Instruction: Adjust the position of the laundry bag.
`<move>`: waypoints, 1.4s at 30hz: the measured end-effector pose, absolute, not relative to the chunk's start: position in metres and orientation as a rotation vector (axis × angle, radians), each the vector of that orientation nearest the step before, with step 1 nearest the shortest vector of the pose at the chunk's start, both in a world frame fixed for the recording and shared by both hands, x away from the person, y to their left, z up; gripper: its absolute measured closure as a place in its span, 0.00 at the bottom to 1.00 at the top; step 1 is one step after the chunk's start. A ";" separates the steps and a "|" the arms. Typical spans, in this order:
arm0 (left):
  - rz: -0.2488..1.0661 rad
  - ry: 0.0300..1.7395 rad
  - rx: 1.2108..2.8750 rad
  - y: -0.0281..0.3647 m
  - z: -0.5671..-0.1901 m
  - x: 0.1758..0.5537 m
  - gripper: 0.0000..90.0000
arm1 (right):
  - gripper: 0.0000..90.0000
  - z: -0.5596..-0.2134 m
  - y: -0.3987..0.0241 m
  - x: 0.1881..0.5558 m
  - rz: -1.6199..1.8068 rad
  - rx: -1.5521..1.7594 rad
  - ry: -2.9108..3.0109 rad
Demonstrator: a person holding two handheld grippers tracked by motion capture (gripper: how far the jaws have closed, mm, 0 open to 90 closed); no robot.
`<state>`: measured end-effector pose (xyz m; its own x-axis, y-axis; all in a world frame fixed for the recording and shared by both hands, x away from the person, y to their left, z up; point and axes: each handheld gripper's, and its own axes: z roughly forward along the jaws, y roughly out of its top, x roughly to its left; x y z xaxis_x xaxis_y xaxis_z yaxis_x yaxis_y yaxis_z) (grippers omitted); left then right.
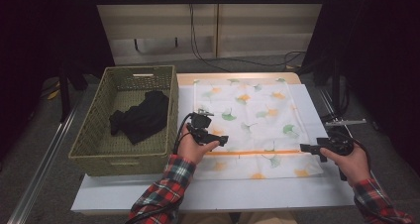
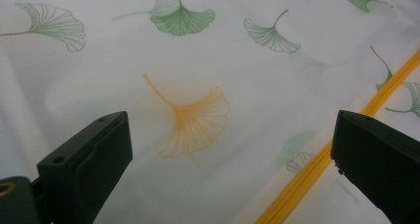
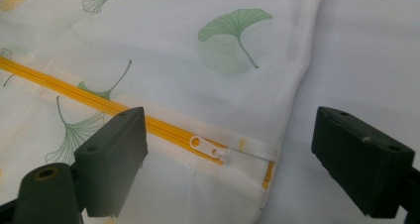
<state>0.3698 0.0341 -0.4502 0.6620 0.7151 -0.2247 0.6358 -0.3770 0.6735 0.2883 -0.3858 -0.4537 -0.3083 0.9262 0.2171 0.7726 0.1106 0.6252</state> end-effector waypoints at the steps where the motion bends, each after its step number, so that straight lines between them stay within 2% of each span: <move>1: 0.132 1.042 2.111 0.033 -0.450 0.369 0.03 | 0.16 -0.454 -0.387 0.288 0.983 1.682 2.162; 9: 0.133 1.037 2.119 0.031 -0.450 0.370 0.03 | 0.36 -0.454 -0.392 0.283 1.005 1.667 2.148; 19: 0.132 1.034 2.120 0.031 -0.451 0.371 0.03 | 0.46 -0.459 -0.394 0.283 0.968 1.721 2.129; 42: 0.129 1.030 2.131 0.028 -0.453 0.371 0.03 | 0.61 -0.468 -0.398 0.283 0.926 1.750 2.143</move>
<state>0.3710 0.0280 -0.4528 0.6705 0.7088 -0.2193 0.6331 -0.3924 0.6673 0.2828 -0.3981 -0.4684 -0.2644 0.9406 0.2129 0.7995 0.0904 0.5938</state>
